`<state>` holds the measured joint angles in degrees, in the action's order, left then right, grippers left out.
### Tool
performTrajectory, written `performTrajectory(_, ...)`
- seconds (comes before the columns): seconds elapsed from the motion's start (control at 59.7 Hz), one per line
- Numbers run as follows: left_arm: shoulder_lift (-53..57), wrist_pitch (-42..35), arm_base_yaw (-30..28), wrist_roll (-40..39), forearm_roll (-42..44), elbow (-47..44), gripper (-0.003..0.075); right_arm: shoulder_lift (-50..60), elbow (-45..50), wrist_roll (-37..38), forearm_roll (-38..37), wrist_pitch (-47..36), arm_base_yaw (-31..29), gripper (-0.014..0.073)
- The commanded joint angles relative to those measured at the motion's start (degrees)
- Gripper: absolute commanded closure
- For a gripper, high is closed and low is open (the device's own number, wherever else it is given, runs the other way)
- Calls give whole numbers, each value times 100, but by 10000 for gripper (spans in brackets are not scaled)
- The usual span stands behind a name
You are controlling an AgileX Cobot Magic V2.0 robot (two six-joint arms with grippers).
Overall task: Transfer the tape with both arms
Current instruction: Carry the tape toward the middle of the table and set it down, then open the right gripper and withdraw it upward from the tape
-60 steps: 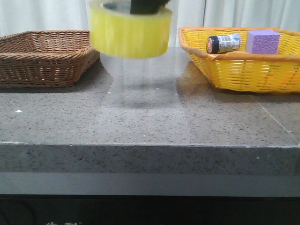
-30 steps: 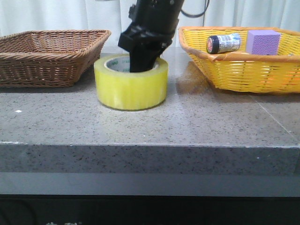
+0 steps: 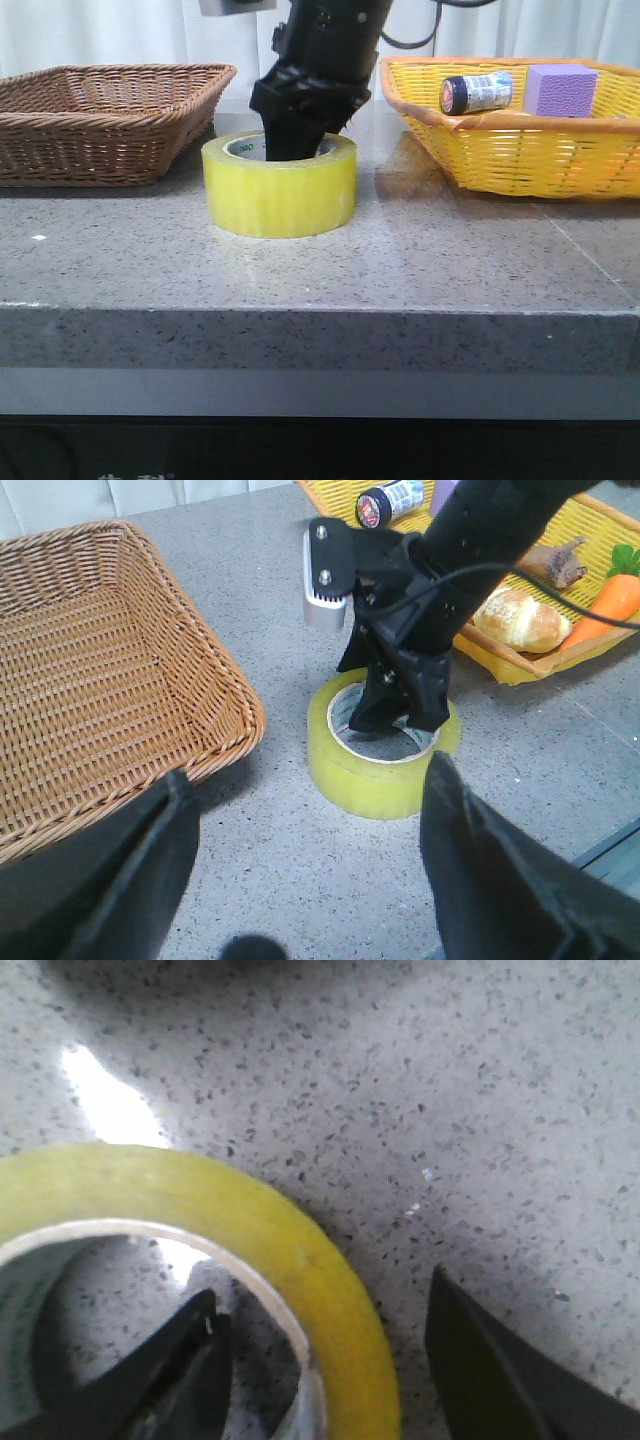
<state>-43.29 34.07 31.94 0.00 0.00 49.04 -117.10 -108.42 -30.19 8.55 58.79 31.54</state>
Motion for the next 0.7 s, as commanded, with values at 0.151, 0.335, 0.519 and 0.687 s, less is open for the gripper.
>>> performTrajectory(0.151, 4, -429, 50, -50, -47, 206, 248, 408, -1193, 521, 375, 543, 5, 127)
performTrajectory(0.335, 4, -429, 50, -50, -47, 206, 248, 854, -1586, 1545, 380, 644, 5, 127)
performTrajectory(0.519, 4, -429, 50, -50, -47, 206, 248, 1609, -1381, 1995, 380, 609, 5, 127)
performTrajectory(0.687, 4, -429, 50, -50, -47, 206, 248, 2464, -425, 2067, 454, 16, 5, 127)
